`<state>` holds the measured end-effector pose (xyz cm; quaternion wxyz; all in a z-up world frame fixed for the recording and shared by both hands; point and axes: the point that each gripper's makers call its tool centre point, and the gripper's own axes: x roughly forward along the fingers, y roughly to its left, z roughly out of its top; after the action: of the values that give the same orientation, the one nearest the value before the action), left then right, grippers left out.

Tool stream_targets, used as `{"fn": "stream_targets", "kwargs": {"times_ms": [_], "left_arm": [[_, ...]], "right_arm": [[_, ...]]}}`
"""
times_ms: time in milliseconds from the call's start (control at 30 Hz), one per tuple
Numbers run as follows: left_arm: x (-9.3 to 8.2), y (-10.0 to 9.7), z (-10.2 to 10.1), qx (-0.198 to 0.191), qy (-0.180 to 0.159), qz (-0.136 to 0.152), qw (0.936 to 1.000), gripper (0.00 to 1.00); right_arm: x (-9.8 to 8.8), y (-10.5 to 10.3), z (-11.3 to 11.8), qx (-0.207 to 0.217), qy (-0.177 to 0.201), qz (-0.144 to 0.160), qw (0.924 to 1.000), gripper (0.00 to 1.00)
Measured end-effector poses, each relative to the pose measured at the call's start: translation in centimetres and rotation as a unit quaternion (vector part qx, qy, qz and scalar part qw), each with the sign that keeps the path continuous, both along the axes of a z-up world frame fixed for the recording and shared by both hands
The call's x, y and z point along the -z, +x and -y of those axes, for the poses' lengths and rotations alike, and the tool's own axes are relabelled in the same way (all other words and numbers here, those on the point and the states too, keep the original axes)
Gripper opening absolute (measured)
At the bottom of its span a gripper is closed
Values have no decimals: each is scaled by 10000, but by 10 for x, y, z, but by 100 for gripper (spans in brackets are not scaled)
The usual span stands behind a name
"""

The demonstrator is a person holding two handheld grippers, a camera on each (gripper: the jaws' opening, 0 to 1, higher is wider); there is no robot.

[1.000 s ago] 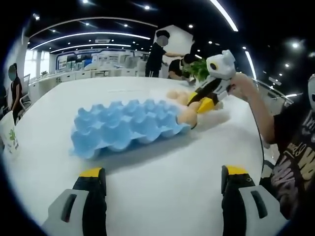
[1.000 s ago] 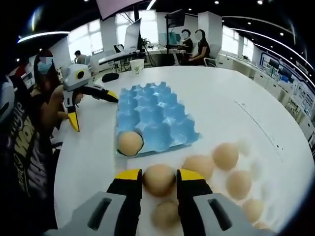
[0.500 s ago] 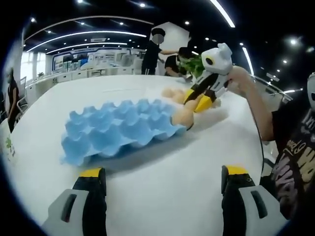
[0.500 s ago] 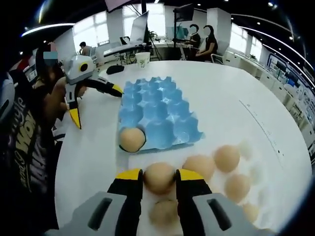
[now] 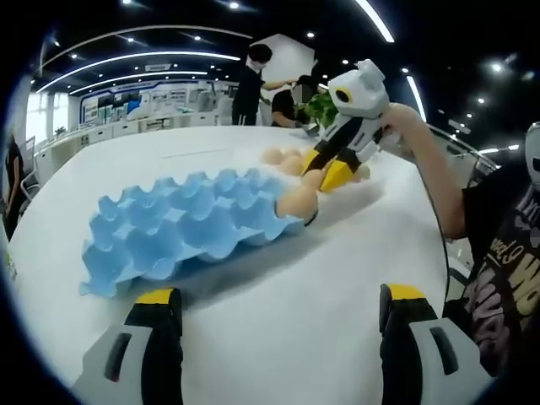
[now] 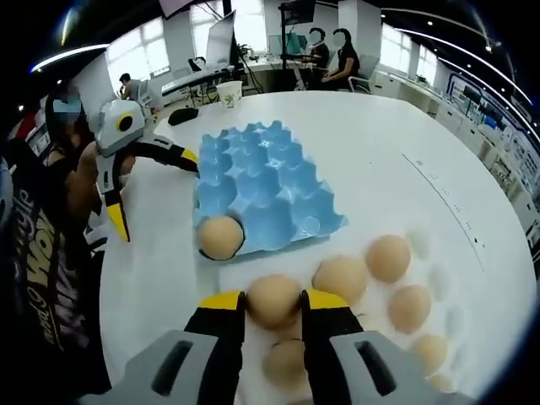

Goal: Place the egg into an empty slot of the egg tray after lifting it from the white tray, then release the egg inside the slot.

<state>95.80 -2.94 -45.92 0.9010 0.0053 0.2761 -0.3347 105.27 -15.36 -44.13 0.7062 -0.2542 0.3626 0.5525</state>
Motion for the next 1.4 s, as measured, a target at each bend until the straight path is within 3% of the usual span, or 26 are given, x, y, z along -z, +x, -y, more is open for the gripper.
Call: {"fn": "stream_targets", "kwargs": {"times_ms": [100, 233, 400, 600, 1400], "left_arm": [[-1, 0, 6, 61, 22, -1, 10000, 100], [-4, 0, 11, 134, 13, 29, 9999, 100], [-2, -1, 13, 152, 25, -5, 9999, 100], [-1, -2, 11, 154, 21, -16, 9999, 100], [-2, -2, 12, 206, 17, -13, 9998, 100]], "right_arm": [[-1, -1, 1, -98, -26, 65, 9999, 27], [-2, 0, 2, -76, 156, -82, 9998, 27], [-3, 1, 0, -132, 110, -47, 9998, 27], [-9, 2, 0, -23, 342, -153, 9993, 27], [-37, 6, -18, 0, 931, 116, 9956, 27]]}}
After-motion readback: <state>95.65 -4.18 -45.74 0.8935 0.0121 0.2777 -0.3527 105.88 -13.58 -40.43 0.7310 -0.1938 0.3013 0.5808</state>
